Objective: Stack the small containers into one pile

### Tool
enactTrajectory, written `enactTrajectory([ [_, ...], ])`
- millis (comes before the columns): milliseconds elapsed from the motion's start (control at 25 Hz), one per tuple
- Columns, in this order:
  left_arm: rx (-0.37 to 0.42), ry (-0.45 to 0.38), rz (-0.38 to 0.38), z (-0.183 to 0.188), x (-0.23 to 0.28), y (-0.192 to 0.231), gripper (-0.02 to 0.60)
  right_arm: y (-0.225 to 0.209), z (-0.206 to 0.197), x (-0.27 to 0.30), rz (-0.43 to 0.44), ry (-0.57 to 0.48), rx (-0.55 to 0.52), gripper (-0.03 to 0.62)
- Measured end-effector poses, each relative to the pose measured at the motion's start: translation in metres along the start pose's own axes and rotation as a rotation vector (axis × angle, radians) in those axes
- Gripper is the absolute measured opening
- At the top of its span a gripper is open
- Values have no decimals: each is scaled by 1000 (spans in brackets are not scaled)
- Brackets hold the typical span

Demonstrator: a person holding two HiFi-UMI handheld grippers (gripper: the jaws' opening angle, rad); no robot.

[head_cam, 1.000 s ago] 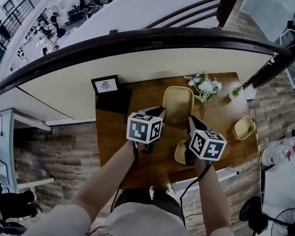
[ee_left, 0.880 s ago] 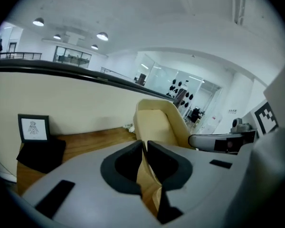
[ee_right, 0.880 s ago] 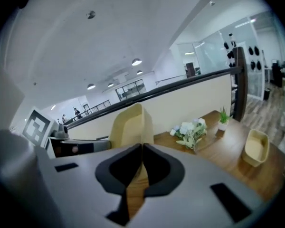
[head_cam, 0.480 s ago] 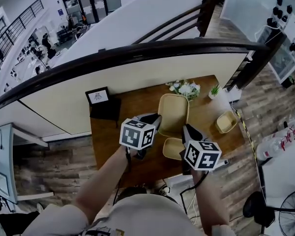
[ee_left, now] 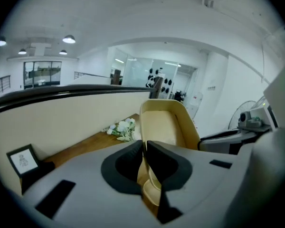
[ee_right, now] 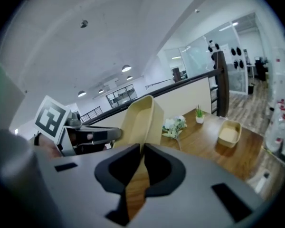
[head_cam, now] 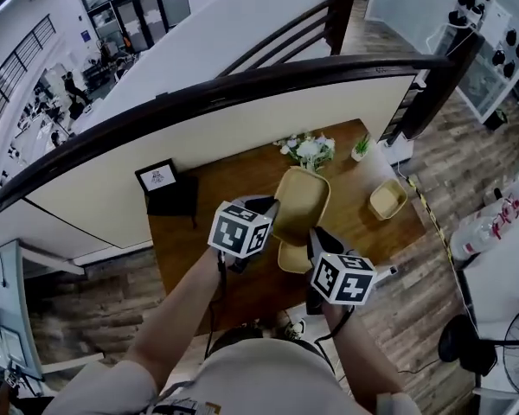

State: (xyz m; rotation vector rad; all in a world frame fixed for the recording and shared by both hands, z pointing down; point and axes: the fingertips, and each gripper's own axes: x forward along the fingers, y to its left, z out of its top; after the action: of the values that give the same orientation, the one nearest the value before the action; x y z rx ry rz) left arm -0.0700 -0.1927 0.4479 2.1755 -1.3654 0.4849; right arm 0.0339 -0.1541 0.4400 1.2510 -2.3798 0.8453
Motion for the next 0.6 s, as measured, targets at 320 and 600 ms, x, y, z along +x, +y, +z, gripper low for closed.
enactTrajectory([
  [320, 163, 147, -88, -26, 51, -21, 31, -31, -50, 3, -114, 11, 267, 39],
  [600, 286, 275, -164, -65, 95, -41, 25, -54, -103, 9, -231, 19, 547, 41],
])
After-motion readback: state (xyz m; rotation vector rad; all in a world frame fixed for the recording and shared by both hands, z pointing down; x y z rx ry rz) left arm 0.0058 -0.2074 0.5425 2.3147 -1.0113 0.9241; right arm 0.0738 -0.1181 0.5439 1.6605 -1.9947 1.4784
